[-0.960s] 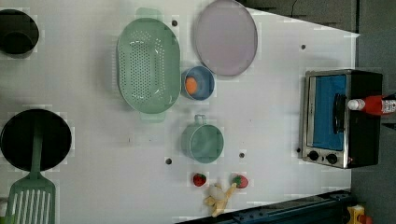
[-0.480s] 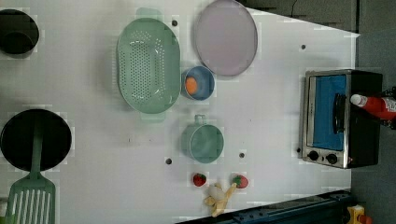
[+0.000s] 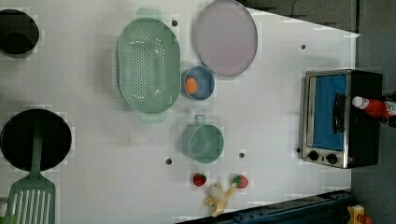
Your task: Pick Ketchup from oven and place it on table.
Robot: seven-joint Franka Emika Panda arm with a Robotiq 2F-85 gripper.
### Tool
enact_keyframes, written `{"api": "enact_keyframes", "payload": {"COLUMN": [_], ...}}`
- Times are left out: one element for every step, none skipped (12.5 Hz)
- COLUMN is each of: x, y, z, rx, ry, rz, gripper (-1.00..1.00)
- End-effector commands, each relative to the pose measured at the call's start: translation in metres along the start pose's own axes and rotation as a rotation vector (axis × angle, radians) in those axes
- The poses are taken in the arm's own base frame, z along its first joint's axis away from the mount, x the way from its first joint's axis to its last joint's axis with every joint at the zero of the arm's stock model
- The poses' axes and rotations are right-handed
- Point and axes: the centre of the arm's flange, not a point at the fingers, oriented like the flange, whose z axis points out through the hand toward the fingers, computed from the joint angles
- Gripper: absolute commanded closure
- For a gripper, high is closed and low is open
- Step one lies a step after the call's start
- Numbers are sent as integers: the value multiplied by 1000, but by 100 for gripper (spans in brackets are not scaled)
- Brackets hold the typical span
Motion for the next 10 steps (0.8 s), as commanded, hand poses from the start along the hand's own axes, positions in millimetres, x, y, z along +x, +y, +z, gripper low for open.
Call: {"api": "enact_keyframes", "payload": {"x": [-4,-3,-6,-8,-11,-15,-21,-30,-45,-66], "y": [-7,-9,-13,-16,-17,-19,-20,-22,-26,-32], "z": [-26,-40,-58,-79,-101,-122,-142,-162,-182,-200], "rx": [36,46,57,63,72,75,63,42,25,32], "ry": [-30,-33,-47,-61,-76,-86,-75,-47,-22,-26], "rz": [18,13,4,-6,-16,-34,-68,-116,-180,-233], "gripper": [-27,-27,-27,-27,-27,-27,-27,-27,-27,-27]}}
